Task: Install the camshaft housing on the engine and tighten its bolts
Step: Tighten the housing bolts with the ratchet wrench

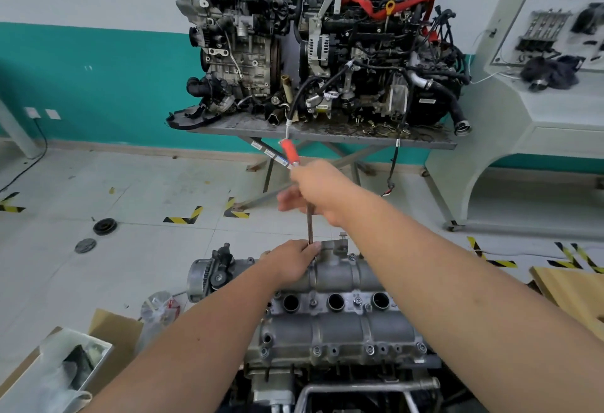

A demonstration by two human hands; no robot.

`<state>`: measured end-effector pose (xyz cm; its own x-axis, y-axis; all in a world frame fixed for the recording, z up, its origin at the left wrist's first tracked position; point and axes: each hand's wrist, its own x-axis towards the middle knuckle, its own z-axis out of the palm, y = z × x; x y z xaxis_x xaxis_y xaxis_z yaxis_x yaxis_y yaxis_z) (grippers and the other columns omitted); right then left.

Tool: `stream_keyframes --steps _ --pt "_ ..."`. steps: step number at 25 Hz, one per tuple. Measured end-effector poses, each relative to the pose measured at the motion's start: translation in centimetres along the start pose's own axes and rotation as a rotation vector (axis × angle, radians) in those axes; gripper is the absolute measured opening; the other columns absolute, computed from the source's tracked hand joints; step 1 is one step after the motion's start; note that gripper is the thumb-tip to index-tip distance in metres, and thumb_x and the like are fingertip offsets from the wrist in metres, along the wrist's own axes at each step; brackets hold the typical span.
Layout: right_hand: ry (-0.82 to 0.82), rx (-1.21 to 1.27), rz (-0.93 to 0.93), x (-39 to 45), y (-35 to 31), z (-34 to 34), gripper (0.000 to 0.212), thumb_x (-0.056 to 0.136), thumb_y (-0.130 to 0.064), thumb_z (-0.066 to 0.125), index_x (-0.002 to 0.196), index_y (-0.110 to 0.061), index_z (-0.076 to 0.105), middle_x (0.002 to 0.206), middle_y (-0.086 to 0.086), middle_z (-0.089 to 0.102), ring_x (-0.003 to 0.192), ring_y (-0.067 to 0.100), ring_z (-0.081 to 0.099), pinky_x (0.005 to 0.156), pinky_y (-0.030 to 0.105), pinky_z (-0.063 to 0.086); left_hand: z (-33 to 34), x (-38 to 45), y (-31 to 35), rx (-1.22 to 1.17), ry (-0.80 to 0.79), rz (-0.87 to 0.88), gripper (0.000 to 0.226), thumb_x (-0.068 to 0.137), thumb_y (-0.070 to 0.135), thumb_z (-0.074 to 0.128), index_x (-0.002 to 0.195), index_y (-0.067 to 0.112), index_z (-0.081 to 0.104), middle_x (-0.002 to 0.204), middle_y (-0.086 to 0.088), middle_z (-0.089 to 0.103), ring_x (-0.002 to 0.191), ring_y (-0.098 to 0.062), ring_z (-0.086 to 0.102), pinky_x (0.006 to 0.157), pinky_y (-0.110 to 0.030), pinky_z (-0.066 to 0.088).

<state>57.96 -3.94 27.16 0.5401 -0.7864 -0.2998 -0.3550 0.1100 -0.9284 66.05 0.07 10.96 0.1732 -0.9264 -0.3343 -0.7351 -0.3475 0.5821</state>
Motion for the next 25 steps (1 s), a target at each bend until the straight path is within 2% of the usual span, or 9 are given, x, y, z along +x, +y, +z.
stream_keyframes --steps 3,5,6,8,11,14,17,20,25 --pt "0.029 0.899 -0.019 -0.1 2.4 -0.3 0.017 0.099 -0.001 0.044 0.089 -0.012 0.051 0.072 0.003 0.071 0.081 0.019 0.070 0.068 0.023 0.044 -0.1 0.3 -0.1 -0.026 -0.002 0.023 0.050 0.099 0.066 0.028 0.077 0.027 0.051 0.081 0.012 0.057 0.094 -0.023 0.057 0.103 -0.048 0.040" --pt "0.139 1.107 -0.145 0.6 3.8 0.0 0.026 0.099 0.000 0.049 0.079 -0.017 0.049 0.080 0.005 0.071 0.091 0.023 0.065 0.083 0.029 0.044 -0.1 0.5 -0.2 -0.040 0.000 0.024 0.051 0.099 0.065 0.029 0.074 0.026 0.050 0.079 0.011 0.056 0.093 -0.026 0.058 0.102 -0.049 0.041" --pt "0.194 1.023 -0.244 0.6 4.5 0.3 0.026 0.100 -0.006 0.052 0.078 -0.019 0.050 0.087 0.004 0.073 0.095 0.023 0.063 0.086 0.033 0.043 -0.1 0.6 -0.3 -0.037 -0.005 0.017 0.050 0.099 0.064 0.029 0.074 0.026 0.049 0.078 0.010 0.056 0.095 -0.028 0.059 0.102 -0.049 0.041" --pt "0.353 0.499 -0.468 0.4 6.0 0.8 0.014 0.100 -0.021 0.056 0.093 -0.024 0.067 0.107 -0.005 0.073 0.106 0.013 0.063 0.092 0.028 0.047 -0.2 0.9 -0.3 -0.032 -0.019 0.008 0.045 0.100 0.058 0.031 0.074 0.026 0.049 0.079 0.009 0.055 0.104 -0.031 0.061 0.103 -0.049 0.041" --pt "0.538 -0.238 -0.935 0.6 7.8 0.4 0.026 0.094 -0.011 0.057 0.113 -0.008 0.074 0.130 0.007 0.065 0.126 0.017 0.055 0.107 0.030 0.043 -0.3 0.8 0.3 -0.078 -0.035 0.043 0.030 0.105 0.034 0.035 0.093 0.024 0.061 0.102 0.000 0.064 0.112 -0.023 0.061 0.104 -0.041 0.043" --pt "0.608 -0.867 -1.164 0.9 7.0 -0.7 0.027 0.079 0.004 0.060 0.099 -0.003 0.076 0.111 0.013 0.072 0.109 0.034 0.064 0.092 0.043 0.051 -0.3 0.5 0.5 -0.187 -0.058 0.101 0.036 0.107 0.036 0.034 0.124 0.017 0.060 0.124 0.000 0.062 0.109 -0.010 0.060 0.102 -0.031 0.043" --pt "0.599 -1.242 -1.080 0.4 5.2 -0.8 0.020 0.086 -0.014 0.060 0.099 -0.009 0.073 0.089 0.008 0.067 0.085 0.033 0.062 0.077 0.041 0.048 -0.3 0.6 -0.1 -0.025 -0.037 0.051 0.050 0.104 0.053 0.029 0.127 0.021 0.060 0.133 0.000 0.060 0.120 -0.024 0.054 0.107 -0.047 0.037" --pt "0.416 -1.406 -0.928 -0.5 3.9 -0.9 0.050 0.097 -0.045 0.033 0.120 -0.014 0.064 0.098 0.006 0.063 0.090 0.030 0.057 0.078 0.040 0.044 -0.4 0.7 -0.3 -0.064 -0.047 0.077 0.048 0.104 0.052 0.029 0.134 0.024 0.055 0.139 0.001 0.056 0.129 -0.025 0.049 0.110 -0.050 0.034" --pt "0.218 -1.500 -0.554 -0.5 0.6 -0.9 0.039 0.106 -0.041 0.027 0.110 -0.018 0.058 0.103 0.005 0.061 0.093 0.027 0.058 0.070 0.036 0.036 -0.3 0.3 -0.3 -0.082 -0.036 0.022 0.052 0.101 0.061 0.030 0.095 0.021 0.063 0.093 0.005 0.062 0.108 -0.029 0.060 0.104 -0.047 0.040"
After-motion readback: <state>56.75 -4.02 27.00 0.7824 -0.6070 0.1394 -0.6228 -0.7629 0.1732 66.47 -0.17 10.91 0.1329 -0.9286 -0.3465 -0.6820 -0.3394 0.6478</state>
